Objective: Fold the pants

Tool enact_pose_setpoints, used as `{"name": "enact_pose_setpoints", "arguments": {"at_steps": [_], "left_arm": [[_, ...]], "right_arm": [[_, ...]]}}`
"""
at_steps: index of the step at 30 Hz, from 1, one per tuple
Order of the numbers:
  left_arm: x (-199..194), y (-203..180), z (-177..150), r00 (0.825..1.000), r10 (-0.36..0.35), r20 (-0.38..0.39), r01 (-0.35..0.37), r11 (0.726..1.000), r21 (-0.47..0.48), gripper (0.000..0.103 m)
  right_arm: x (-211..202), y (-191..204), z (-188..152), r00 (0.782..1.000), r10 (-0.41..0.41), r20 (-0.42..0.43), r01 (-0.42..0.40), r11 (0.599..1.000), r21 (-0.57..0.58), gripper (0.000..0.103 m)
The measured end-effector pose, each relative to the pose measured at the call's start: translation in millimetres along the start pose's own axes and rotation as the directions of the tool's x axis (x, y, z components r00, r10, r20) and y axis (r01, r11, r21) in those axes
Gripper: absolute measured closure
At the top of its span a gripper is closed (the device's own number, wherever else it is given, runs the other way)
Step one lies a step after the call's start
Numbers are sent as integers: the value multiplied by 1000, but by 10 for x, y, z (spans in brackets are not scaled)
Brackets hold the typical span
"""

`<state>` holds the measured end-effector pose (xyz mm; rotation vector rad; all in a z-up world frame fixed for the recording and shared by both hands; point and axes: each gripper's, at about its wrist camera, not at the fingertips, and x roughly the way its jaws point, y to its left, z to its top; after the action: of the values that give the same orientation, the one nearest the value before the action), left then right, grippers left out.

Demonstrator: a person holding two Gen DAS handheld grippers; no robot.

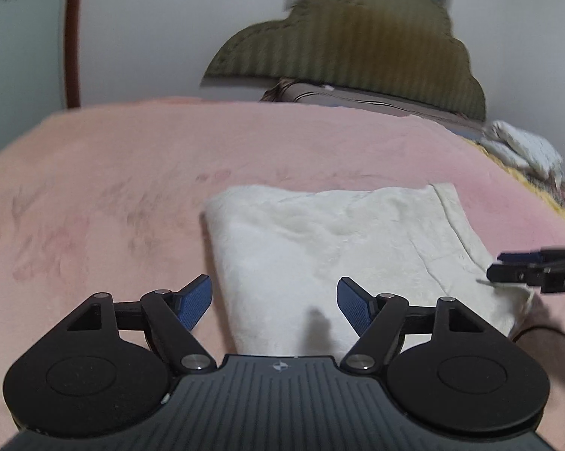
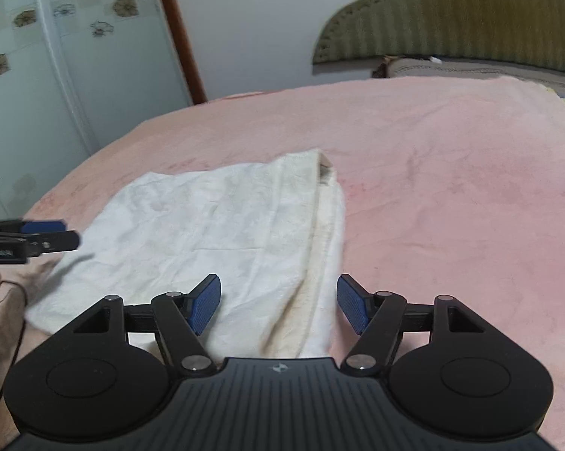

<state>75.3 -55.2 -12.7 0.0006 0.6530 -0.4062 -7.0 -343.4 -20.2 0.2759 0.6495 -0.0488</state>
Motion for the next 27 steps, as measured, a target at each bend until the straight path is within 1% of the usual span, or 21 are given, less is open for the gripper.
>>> {"name": "enact_pose_setpoints", "arguments": {"at_steps": [2,3,8,10,12,13,14,16,18,20,21,23,24,27], "left_arm": [[-42,72,-13,1000,-10,4,10,998,-61,27],[-62,65,-13,1000,-13,11,14,998,-64,27],[-81,-193,-58,999,-14,52,14,1000,9,25],[-39,-343,-101,998,-30,47,27,999,44,25],[-16,-491,-166,998,-45,46,41,996,83,25],[-8,-555,-200,998,-50,47,45,993,108,25],[-7,-615,-226,998,-50,49,43,990,132,25],[21,-727,-291,998,-40,55,29,982,187,24],[48,-812,-355,998,-20,68,4,974,226,24],[60,-851,-410,997,-5,81,-15,971,238,24],[70,-857,-436,996,-2,88,-18,972,235,23],[105,-838,-474,996,4,90,-23,977,213,22],[121,-824,-487,996,4,88,-22,978,205,21],[118,-781,-484,995,1,97,-19,983,182,19]], "right_arm": [[-30,-19,-6,999,-38,16,38,999,11,35],[-55,-12,-8,998,-52,28,52,999,7,35],[-134,162,-14,986,-134,101,138,990,-34,35],[-147,309,-15,982,-121,144,130,990,-59,35],[-143,498,-24,982,-67,177,89,989,-121,35],[-122,611,-37,983,-34,180,65,983,-171,35],[-84,695,-54,985,-14,173,51,976,-211,35],[69,807,-99,992,-21,124,52,965,-255,35],[252,778,-162,997,-48,61,61,971,-231,35],[255,750,-234,994,-52,92,69,980,-189,34],[235,760,-255,993,-56,105,73,982,-173,29],[236,788,-312,988,-82,132,103,981,-164,29],[244,781,-349,986,-81,148,106,980,-168,29],[235,746,-352,987,-66,144,88,984,-156,28]]}}
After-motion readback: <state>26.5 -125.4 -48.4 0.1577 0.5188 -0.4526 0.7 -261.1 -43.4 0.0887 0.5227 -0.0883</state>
